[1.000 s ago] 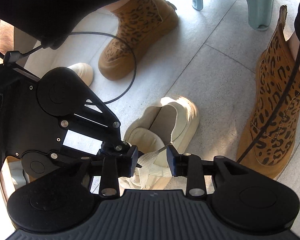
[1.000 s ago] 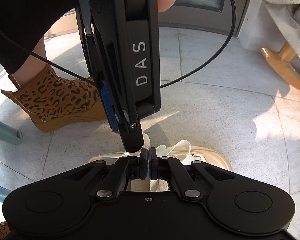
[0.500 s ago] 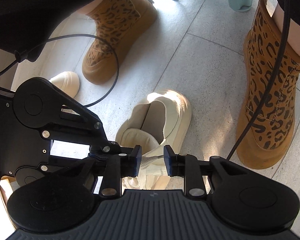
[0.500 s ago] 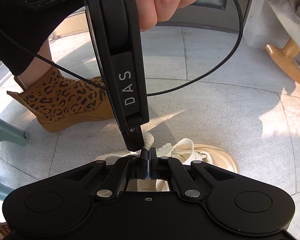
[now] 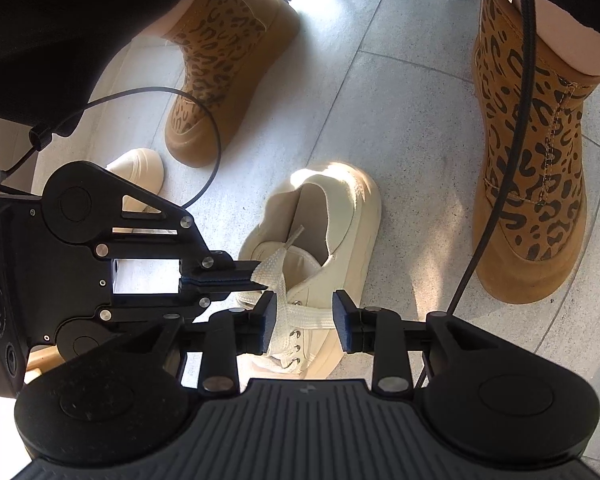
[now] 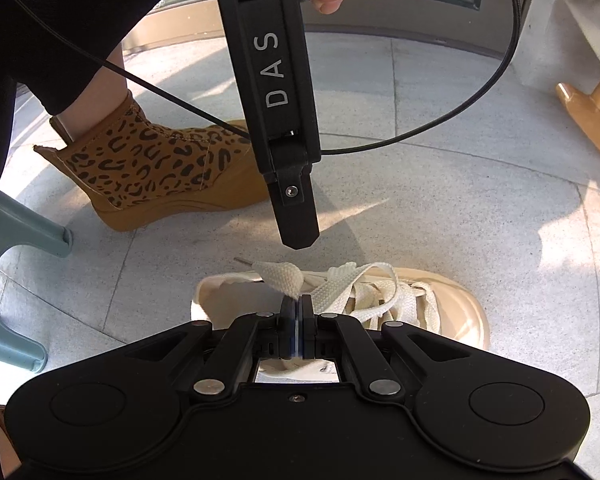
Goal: Lace up shoes with both hands
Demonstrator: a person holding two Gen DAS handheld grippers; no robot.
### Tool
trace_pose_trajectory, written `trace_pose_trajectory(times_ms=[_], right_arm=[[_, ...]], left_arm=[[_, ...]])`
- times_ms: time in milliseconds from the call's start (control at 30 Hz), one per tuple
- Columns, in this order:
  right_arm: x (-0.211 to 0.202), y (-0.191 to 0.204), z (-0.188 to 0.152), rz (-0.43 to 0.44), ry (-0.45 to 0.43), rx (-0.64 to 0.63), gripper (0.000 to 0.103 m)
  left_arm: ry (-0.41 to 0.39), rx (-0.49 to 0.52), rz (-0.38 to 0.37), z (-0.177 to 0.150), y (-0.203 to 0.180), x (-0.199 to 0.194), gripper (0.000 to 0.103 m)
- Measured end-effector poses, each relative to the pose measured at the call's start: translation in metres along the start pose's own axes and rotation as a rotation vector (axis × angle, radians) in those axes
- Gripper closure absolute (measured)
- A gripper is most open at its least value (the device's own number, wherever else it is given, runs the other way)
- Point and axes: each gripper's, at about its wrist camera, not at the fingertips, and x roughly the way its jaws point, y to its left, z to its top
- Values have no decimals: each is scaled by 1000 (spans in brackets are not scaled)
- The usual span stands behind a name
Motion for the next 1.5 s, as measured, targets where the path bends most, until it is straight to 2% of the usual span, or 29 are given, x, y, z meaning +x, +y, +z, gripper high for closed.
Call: trace_pose_trajectory(times_ms=[267,500,633,867,967,1100,1167,1333,1500], right_arm=[[1,-17,6,36,-58,20,103],[-1,-24,6,39,-75,39,103],[1,-24,6,53,-93,53,103],[2,-25,4,53,-83,49,103],[2,-26,3,50,-80,52,103],[0,-23,2,31,-76,71,101],[-4,-23,-1,19,-81,106,95],[-14,-23,-14,-33,-102,228,81],[-12,-20,-29,-121,-76,364,80]], left_arm=[[-39,14,27,8,1,3,73],[-76,-23,33,13,6,5,74],[-72,-23,28,13,5,7,80],[-68,-102,6,13,13,8,94],[-67,-145,3,14,16,7,97],[-55,-238,22,15,21,4,98],[-42,-304,28,14,24,1,98],[15,-633,62,0,32,-14,99],[49,-920,94,-16,39,-24,100]])
